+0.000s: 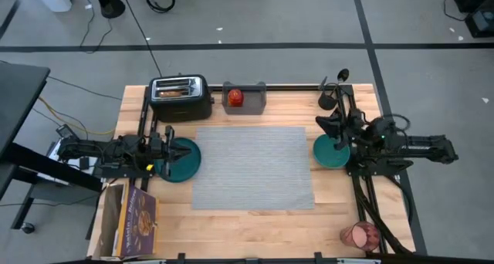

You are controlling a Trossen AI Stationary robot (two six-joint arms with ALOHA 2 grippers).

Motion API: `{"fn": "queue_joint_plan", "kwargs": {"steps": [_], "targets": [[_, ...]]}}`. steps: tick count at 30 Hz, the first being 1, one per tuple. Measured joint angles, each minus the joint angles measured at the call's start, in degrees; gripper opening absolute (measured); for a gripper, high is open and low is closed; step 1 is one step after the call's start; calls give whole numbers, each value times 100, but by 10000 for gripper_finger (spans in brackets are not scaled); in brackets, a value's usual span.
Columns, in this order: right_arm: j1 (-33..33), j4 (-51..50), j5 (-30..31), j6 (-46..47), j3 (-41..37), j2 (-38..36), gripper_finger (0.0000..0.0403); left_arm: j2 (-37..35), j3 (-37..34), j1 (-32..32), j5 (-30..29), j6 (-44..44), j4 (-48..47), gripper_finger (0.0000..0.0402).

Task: Arrange a breakfast setting
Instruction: Put the green bowl on the placemat

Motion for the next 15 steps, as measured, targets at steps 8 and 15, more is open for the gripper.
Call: {"fn": "queue_joint_plan", "kwargs": {"steps": [8,15], "targets": [[340,-3653,-21,1898,2151,1840,22,0,0,0,0,0,2,38],[543,-5676,-220,3214,3682,3614,5,0,2,0,0,0,-1,38]]}}
